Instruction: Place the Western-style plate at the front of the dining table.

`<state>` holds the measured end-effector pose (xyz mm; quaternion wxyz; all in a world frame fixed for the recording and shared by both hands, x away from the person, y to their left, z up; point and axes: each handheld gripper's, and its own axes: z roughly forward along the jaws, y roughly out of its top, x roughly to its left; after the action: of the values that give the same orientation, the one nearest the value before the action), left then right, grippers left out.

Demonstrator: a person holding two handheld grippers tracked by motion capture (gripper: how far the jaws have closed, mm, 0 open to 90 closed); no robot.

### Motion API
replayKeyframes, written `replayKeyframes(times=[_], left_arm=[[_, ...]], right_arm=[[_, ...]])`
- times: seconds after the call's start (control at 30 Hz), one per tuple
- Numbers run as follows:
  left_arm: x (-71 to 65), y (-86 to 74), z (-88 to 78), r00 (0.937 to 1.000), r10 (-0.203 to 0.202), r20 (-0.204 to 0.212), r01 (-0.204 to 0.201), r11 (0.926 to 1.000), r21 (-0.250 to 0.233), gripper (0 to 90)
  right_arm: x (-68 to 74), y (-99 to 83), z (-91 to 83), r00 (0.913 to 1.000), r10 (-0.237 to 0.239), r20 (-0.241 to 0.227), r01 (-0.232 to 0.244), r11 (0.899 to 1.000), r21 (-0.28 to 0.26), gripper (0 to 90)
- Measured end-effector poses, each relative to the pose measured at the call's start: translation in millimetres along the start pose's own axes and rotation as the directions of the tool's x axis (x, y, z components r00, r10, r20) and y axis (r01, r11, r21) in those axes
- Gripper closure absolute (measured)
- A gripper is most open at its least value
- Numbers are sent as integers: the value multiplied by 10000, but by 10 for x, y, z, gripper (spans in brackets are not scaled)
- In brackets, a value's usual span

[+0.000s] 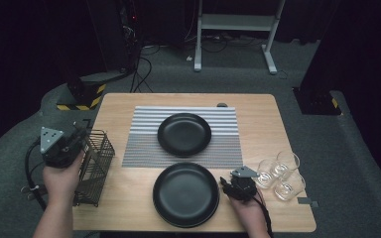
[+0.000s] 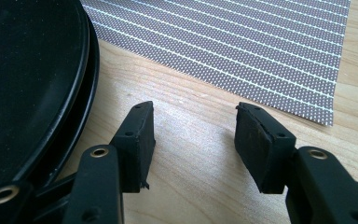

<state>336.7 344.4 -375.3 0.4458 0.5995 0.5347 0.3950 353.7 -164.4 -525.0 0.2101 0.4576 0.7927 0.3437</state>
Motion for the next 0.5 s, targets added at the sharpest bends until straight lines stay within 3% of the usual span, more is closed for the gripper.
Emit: replayKeyframes(times=[0.17,0.5], left_arm=[[-8,0,-23,10000,55,-33,-55,9999,-114,830],[22,35,-89,9997,-218,49,221,9979,-605,832]], right_arm=[[1,0,0,10000,-3,4,3,10000,3,473],[1,0,0,10000,-14,4,14,10000,9,473]])
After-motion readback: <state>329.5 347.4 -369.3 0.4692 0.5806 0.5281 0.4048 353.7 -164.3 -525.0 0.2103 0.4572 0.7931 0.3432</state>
